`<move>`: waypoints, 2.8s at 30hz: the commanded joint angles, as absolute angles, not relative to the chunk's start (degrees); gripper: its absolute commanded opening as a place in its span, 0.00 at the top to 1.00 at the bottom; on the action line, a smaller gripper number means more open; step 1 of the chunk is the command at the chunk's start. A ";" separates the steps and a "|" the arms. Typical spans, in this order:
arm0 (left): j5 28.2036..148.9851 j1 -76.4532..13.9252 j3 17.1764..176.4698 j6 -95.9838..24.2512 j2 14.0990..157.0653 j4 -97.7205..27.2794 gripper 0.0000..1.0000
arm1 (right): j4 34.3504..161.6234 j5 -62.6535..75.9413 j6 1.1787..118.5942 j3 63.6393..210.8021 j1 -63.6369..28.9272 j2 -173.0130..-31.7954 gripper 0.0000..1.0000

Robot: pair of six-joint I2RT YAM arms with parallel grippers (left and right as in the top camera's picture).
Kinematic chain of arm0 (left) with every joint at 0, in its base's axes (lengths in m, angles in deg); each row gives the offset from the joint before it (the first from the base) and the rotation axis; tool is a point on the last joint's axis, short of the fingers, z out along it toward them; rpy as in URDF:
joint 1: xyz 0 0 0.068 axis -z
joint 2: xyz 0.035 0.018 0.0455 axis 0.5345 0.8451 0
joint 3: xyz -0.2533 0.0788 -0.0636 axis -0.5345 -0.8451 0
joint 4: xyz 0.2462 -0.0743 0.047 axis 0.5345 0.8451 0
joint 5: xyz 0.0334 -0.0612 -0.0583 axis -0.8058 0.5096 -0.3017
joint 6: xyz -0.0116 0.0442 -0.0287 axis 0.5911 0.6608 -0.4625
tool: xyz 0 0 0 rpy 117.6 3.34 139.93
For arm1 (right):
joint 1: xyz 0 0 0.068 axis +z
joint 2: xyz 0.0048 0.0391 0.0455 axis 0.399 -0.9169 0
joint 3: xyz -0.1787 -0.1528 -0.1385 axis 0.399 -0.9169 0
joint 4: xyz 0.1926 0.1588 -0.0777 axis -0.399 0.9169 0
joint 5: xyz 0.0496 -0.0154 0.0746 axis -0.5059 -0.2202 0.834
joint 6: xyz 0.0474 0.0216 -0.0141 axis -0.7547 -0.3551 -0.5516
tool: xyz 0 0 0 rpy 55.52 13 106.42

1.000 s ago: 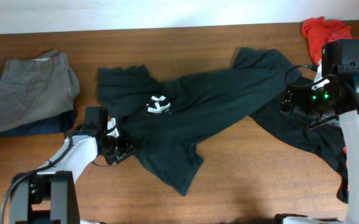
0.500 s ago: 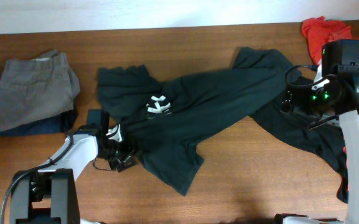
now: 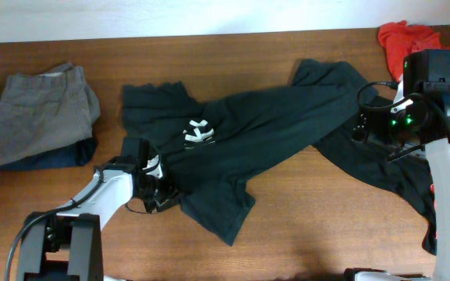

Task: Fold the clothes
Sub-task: 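Grasp the lower-left corner of the black shirt with the left gripper, then grasp the right side of the black shirt with the right gripper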

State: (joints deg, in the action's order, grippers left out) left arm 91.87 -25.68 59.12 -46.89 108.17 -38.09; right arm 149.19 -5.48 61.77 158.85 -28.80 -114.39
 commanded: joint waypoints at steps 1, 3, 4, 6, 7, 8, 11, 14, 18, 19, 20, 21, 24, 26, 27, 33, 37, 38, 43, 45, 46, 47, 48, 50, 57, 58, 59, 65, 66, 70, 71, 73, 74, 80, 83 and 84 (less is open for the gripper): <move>84.73 -24.96 56.41 -46.08 111.32 -38.36 0.81 | 149.32 -6.59 61.50 159.13 -29.28 -114.68 0.01; 84.75 -24.96 56.43 -46.08 111.32 -38.38 0.96 | 149.43 -6.59 61.50 159.13 -29.28 -114.68 0.01; 84.75 -24.96 56.48 -46.06 111.32 -38.36 1.00 | 149.45 -6.59 61.50 159.13 -29.28 -114.68 0.01; 84.81 -24.96 56.89 -46.04 110.88 -37.55 1.00 | 149.45 -6.59 61.50 159.13 -29.28 -114.68 0.01; 84.79 -25.00 57.46 -45.39 110.03 -36.39 1.00 | 149.45 -6.59 61.50 159.13 -29.28 -114.68 0.01; 84.73 -25.26 58.27 -44.03 108.78 -34.93 1.00 | 149.45 -6.59 61.50 159.13 -29.28 -114.68 0.01; 82.39 -28.17 61.92 -39.88 102.75 -28.48 1.00 | 149.43 -6.59 61.50 159.13 -29.28 -114.68 0.01; 72.11 -34.42 67.32 -38.28 93.26 -18.60 1.00 | 149.16 -6.59 61.50 159.13 -29.28 -114.70 0.01; 67.52 -43.82 69.94 -35.88 82.03 -13.68 1.00 | 148.99 -6.55 61.53 159.13 -29.28 -115.27 0.01; 67.17 -46.18 69.94 -35.70 79.67 -13.29 1.00 | 148.99 -6.37 61.53 159.13 -29.28 -115.77 0.01; 66.72 -47.86 69.92 -35.66 78.38 -13.05 1.00 | 148.99 -6.37 61.53 159.13 -29.26 -116.36 0.01; 66.43 -48.89 69.92 -35.68 77.77 -12.94 1.00 | 148.99 -6.37 61.55 159.13 -29.26 -117.06 0.02; 66.06 -52.78 69.92 -35.70 76.96 -12.83 1.00 | 148.51 -6.37 61.50 159.13 -29.28 -120.64 0.73; 65.56 -53.53 69.92 -35.68 77.55 -12.78 1.00 | 147.66 -6.37 61.53 159.13 -29.28 -123.40 0.96; 64.49 -53.59 69.92 -35.72 77.90 -12.78 1.00 | 147.22 -6.37 61.53 159.13 -29.28 -124.49 0.96; 62.67 -53.59 69.92 -35.77 81.42 -12.78 1.00 | 142.94 -6.35 63.78 159.13 -29.28 -135.81 0.96; 64.44 -53.59 69.92 -35.75 83.93 -13.00 1.00 | 138.21 -4.38 67.30 159.13 -29.28 -144.31 0.96; 64.81 -53.59 69.92 -35.75 84.43 -13.05 1.00 | 136.95 -3.12 68.52 159.13 -29.28 -146.13 0.96; 64.84 -53.59 69.92 -35.75 85.02 -13.57 1.00 | 130.76 -2.68 68.91 159.13 -29.28 -152.55 0.96; 64.86 -53.57 69.92 -35.77 85.02 -13.64 1.00 | 128.79 -2.68 69.11 159.13 -29.28 -153.95 0.96; 64.84 -53.57 69.92 -35.75 85.02 -13.64 1.00 | 127.48 -2.77 69.13 159.13 -29.28 -154.96 0.96; 64.84 -53.57 69.92 -35.75 85.02 -13.64 1.00 | 126.98 -2.68 69.09 159.13 -29.30 -155.29 0.96; 64.84 -53.57 69.92 -35.75 85.02 -13.64 1.00 | 125.43 -2.48 69.09 159.13 -29.47 -156.49 0.96; 64.84 -53.57 69.92 -35.75 85.02 -13.64 1.00 | 123.99 -1.37 69.09 159.13 -29.69 -157.84 0.96; 64.84 -53.57 69.92 -35.77 85.02 -13.83 1.00 | 119.26 -1.02 69.50 159.13 -30.28 -162.70 0.96; 64.86 -53.57 69.92 -35.77 85.02 -13.83 1.00 | 117.63 -1.98 69.24 159.13 -30.63 -163.44 0.96; 64.86 -53.57 69.92 -35.77 85.02 -13.83 1.00 | 116.69 -2.63 69.02 159.13 -30.79 -163.75 0.96; 65.25 -53.57 69.92 -35.77 85.02 -13.83 1.00 | 107.96 -13.04 67.58 159.15 -37.10 -164.66 0.93; 65.36 -53.57 69.92 -35.77 85.02 -13.83 1.00 | 107.37 -14.68 66.77 159.15 -38.65 -164.66 0.94; 65.69 -53.57 69.92 -35.75 85.02 -14.07 1.00 | 106.83 -16.58 62.33 159.18 -46.74 -164.64 0.88; 65.69 -53.57 69.92 -35.75 85.02 -14.07 1.00 | 107.16 -15.11 62.36 159.29 -48.12 -164.49 0.86; 65.69 -53.57 69.92 -35.75 85.02 -14.07 1.00 | 108.60 -9.58 62.79 159.98 -50.57 -163.35 0.80; 65.69 -53.57 69.92 -35.75 85.02 -14.10 1.00 | 109.04 -7.22 62.82 160.40 -50.96 -162.61 0.78; 65.69 -53.57 69.92 -35.75 85.02 -14.14 1.00 | 114.11 -0.51 62.88 167.55 -47.75 -151.37 0.68; 65.69 -53.57 69.92 -35.75 85.02 -14.12 1.00 | 120.23 -0.21 64.17 170.34 -44.67 -144.88 0.49; 65.69 -53.57 69.92 -35.75 85.02 -14.16 1.00 | 123.05 -0.25 65.55 170.34 -43.20 -142.52 0.48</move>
